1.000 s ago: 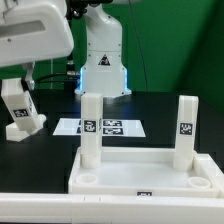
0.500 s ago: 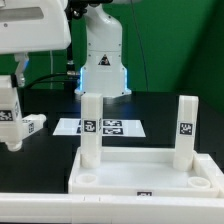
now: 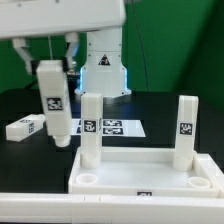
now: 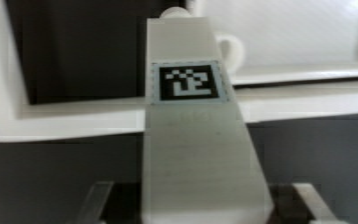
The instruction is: Assemble desk
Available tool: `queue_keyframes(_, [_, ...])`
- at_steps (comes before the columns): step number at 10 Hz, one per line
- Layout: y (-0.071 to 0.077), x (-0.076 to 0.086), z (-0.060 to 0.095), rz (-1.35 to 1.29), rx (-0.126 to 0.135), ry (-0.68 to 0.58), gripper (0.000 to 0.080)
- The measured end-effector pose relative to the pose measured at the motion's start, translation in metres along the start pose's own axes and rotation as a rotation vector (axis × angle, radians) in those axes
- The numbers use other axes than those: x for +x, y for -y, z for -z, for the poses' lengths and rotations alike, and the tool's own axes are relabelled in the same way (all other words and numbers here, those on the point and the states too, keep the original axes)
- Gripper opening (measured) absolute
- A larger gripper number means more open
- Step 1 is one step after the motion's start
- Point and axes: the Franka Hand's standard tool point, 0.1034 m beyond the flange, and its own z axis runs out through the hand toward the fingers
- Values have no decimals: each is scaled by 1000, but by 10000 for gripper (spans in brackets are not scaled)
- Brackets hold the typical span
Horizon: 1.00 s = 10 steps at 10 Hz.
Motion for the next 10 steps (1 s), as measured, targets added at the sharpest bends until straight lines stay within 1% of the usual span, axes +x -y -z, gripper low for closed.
queue_keyframes(2, [-5,-2,-1,-5,-1,2,292])
queue_keyframes(3, [-3,-1,-1,-3,0,2,292])
queue_keyframes(4, [1,0,-1,-8,-4,-1,292])
queue_keyframes(5, [23,6,-1,3,-19,-19,292])
queue_keyframes(6, [50,10,-6,18,-15,-30,292])
queue_keyframes(7, [72,12,-12,18,-11,-42,292])
queue_keyframes(8, [91,14,-16,-14,-6,-53,292])
queue_keyframes(9, [113,14,-19,-44,5,-53,292])
queue_keyframes(10, [123,13,-20,-86,11,-52,292])
